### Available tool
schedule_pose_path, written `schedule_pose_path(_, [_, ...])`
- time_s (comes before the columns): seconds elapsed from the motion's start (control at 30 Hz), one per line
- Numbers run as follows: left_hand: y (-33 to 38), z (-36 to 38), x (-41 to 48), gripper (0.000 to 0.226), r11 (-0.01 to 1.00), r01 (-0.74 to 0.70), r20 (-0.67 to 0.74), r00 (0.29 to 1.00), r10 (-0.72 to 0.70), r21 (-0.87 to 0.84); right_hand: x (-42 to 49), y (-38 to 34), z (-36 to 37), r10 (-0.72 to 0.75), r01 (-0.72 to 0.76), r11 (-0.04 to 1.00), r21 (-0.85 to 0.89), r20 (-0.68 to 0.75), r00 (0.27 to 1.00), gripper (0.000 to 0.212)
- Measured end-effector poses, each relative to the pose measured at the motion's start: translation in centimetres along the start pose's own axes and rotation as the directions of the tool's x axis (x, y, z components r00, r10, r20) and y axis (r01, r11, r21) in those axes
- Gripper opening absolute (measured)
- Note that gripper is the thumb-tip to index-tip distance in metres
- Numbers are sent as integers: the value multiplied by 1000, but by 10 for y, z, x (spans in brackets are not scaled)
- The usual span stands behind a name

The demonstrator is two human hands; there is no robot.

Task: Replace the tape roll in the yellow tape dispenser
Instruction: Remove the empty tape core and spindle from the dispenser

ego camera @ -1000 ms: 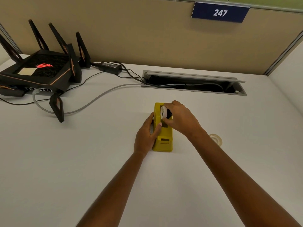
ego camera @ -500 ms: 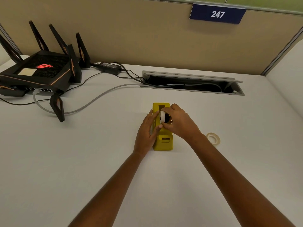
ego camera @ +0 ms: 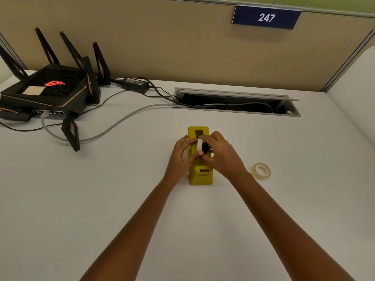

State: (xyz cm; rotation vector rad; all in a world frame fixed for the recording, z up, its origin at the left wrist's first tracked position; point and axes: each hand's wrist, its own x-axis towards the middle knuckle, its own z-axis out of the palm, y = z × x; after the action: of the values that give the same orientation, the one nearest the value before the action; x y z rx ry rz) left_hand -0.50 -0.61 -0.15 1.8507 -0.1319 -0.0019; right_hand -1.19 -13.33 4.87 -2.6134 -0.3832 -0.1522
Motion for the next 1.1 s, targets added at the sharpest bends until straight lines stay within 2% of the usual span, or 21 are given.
schedule_pose_path(0.17, [2,2,2,41,998,41,5,999,-41,-44,-2,0,4,26,-24,999,39,-52,998,43])
schedule_pose_path(0.47, [6,1,-8,39,958,142,24,990,-140,-250,-7,0,7,133,-116,974,195,-73,988,43])
schedule_pose_path(0.7, [4,-13,-6,36,868,154,-89,971,-221,-472,-15,-5,11,218,-178,944,279,-120,968,43])
schedule_pose_path(0.87, [-3,-25,-7,29,913,154,-146,964,-223,-378,-24,-14,20,272,-208,931,299,-189,944,38])
schedule_pose_path(1.1, [-8,-32,-8,41,994,112,-175,978,-113,-14,-28,-24,23,321,-237,910,339,-215,922,37])
